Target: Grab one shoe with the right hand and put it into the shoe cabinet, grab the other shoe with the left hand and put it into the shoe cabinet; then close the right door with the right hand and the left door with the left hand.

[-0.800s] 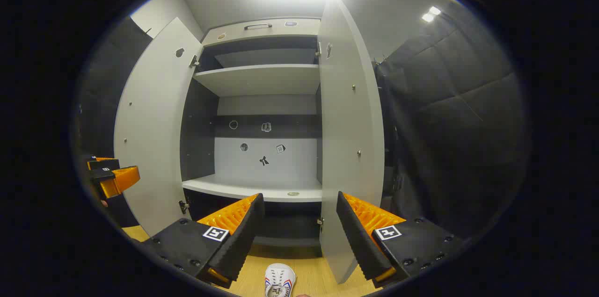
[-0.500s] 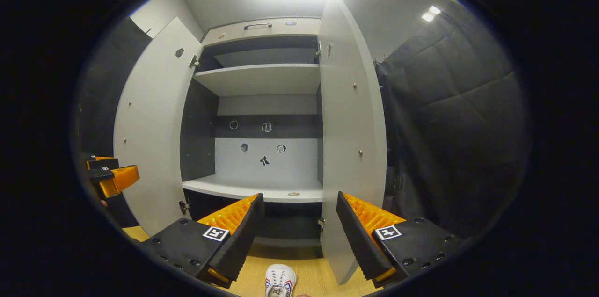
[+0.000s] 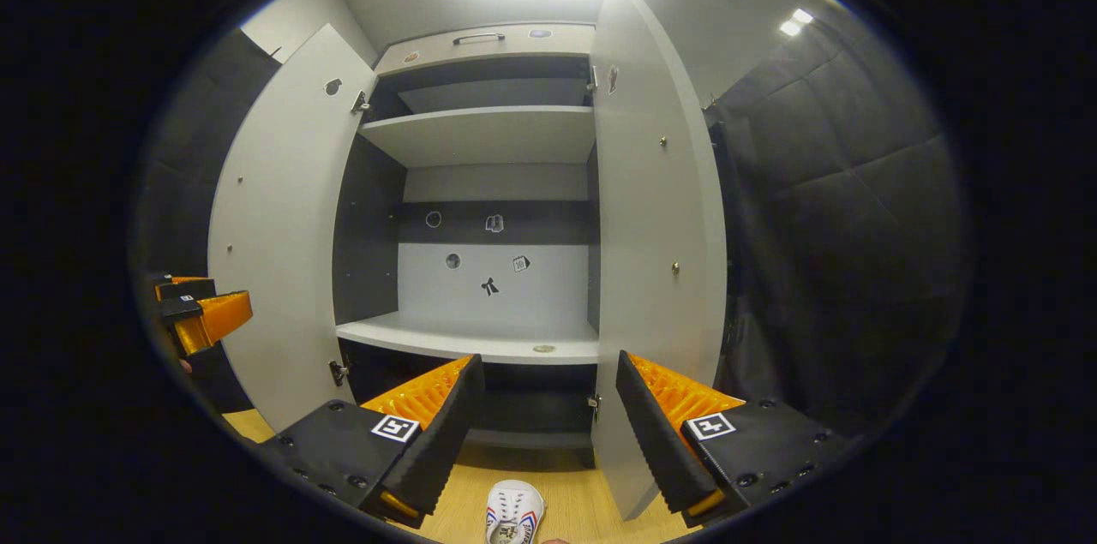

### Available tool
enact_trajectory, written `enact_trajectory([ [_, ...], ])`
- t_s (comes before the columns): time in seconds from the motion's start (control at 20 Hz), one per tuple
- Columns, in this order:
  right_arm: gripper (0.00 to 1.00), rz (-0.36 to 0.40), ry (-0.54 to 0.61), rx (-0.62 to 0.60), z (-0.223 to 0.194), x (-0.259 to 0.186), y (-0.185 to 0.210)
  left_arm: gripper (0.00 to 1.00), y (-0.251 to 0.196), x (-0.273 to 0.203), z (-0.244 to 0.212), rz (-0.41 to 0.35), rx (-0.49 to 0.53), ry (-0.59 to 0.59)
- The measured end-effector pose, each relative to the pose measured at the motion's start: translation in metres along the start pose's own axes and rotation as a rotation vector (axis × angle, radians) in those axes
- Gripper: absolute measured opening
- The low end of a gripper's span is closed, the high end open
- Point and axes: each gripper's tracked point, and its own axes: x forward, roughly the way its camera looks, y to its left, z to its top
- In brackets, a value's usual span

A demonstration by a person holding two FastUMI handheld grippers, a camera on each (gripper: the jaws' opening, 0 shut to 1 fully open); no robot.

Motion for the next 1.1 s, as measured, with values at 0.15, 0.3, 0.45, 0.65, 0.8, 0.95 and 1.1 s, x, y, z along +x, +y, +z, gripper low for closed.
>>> enact_trajectory([
  [0.15, 0.98, 0.028, 0.024, -0.011, -0.011, 0.007, 0.011, 0.94, 0.003, -0.004, -0.001, 0.009, 0.0, 0.001],
  [0.3, 0.98, 0.054, 0.066, -0.021, -0.029, 0.017, 0.019, 0.94, 0.009, -0.011, -0.001, 0.026, 0.009, 0.006],
  [0.45, 0.98, 0.077, 0.119, -0.022, -0.05, 0.027, 0.025, 0.94, 0.017, -0.019, 0.005, 0.05, 0.022, -0.009],
  [0.65, 0.98, 0.104, 0.196, -0.026, -0.079, 0.043, 0.032, 0.94, 0.029, -0.031, 0.008, 0.091, 0.037, -0.01],
  [0.8, 0.98, 0.125, 0.263, -0.024, -0.106, 0.053, 0.038, 0.94, 0.04, -0.039, 0.009, 0.123, 0.047, -0.005],
  [0.95, 0.98, 0.149, 0.339, -0.023, -0.137, 0.06, 0.045, 0.94, 0.05, -0.046, 0.006, 0.151, 0.058, 0.005],
  [1.1, 0.98, 0.173, 0.429, -0.025, -0.17, 0.065, 0.053, 0.94, 0.056, -0.053, 0.004, 0.172, 0.064, 0.018],
])
